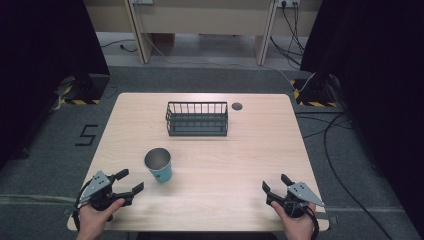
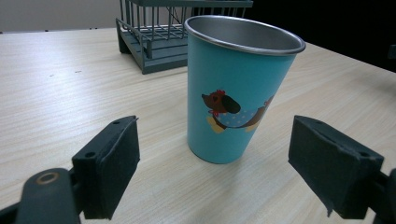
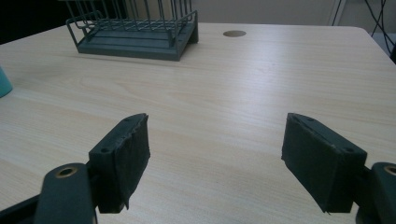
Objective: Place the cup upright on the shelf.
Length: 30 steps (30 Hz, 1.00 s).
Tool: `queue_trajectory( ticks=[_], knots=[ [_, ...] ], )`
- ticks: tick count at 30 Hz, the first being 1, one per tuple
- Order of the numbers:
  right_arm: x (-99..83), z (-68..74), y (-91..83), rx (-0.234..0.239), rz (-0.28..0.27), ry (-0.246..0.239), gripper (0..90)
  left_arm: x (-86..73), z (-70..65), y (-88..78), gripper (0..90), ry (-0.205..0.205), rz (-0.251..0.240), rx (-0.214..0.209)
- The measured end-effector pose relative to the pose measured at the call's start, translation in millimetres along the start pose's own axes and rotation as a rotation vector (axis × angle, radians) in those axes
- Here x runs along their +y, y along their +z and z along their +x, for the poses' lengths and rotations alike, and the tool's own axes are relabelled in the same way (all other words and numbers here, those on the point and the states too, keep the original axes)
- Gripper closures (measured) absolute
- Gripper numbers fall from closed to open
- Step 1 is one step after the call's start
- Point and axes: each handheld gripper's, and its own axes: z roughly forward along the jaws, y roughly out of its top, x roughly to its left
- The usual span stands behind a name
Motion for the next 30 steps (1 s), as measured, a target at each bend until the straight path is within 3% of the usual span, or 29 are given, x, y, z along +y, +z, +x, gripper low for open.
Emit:
queue_trajectory(
  ticks=[10, 17, 19, 25, 30],
  knots=[
    [3.2, -1.5, -1.2, 0.006, -0.012, 0.005, 23.9, 2.7, -5.2, 7.8, 14.9, 0.016, 0.016, -0.005],
    [4.5, -2.3, -0.9, 0.010, -0.010, 0.009, 24.1, 5.8, -5.9, 22.4, 14.5, 0.006, 0.049, -0.045],
    [5.0, -2.2, -0.9, 0.011, -0.011, 0.009, 24.1, 7.6, -10.3, 29.0, 14.4, 0.028, 0.055, -0.059],
    [5.5, -2.7, -0.6, 0.013, -0.010, 0.002, 24.4, 14.9, -11.1, 41.8, 14.3, 0.044, 0.052, -0.040],
    [5.7, -1.8, -0.6, 0.020, -0.006, 0.005, 24.4, 19.9, -9.9, 54.1, 14.4, 0.057, 0.046, -0.048]
  ],
)
